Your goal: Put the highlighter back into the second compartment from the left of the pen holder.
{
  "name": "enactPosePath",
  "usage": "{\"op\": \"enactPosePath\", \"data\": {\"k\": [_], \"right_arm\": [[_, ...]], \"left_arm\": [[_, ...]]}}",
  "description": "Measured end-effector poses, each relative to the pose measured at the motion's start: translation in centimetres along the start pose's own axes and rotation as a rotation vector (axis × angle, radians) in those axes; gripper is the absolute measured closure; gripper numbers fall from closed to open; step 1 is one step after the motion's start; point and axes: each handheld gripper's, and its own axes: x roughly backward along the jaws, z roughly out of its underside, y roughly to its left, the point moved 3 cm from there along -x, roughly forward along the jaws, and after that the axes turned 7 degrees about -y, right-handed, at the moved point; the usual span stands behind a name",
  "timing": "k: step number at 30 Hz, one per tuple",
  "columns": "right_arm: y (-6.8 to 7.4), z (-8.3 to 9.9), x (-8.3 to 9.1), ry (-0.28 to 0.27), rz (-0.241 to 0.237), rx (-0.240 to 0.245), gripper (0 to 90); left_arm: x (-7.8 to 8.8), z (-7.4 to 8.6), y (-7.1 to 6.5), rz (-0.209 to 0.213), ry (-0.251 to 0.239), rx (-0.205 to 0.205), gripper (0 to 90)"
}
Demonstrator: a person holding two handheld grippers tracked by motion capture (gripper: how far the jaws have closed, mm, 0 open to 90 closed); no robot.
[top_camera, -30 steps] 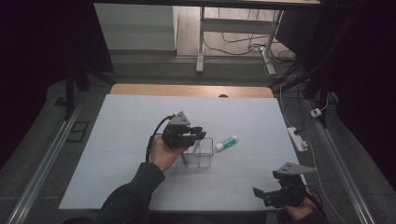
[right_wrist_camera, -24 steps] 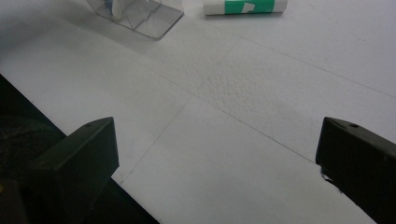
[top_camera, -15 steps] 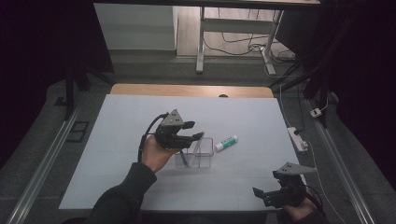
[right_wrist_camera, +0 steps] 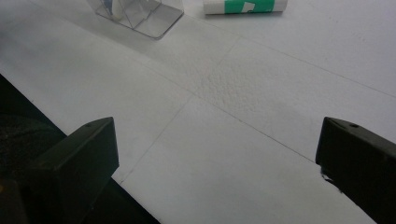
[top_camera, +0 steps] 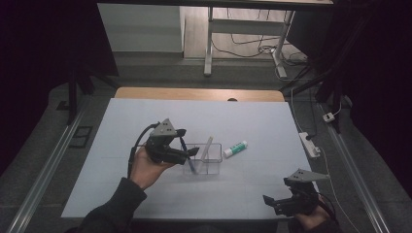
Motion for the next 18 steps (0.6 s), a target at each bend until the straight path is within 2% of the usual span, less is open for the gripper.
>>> {"op": "enactPosePath", "data": {"k": [3,10,14,18], "right_arm": [[0.0,0.0,0.0,-0.001,-0.001,-0.003,0.0],[0.0,0.0,0.0,-0.002,-0.002,-0.001,0.0],[0.0,0.0,0.0,-0.002,-0.002,-0.001,0.0],[0.0,0.0,0.0,-0.003,-0.003,0.002,0.0]], "left_arm": [[1.3,0.5,0.0,-0.013,0.005,0.022,10.9],[4.7,2.4,-0.3,-0.037,0.033,0.074,4.3],[6.9,4.0,-0.4,-0.054,0.038,0.119,2.3],[9.1,6.2,-0.6,-0.089,0.068,0.149,0.5]]}}
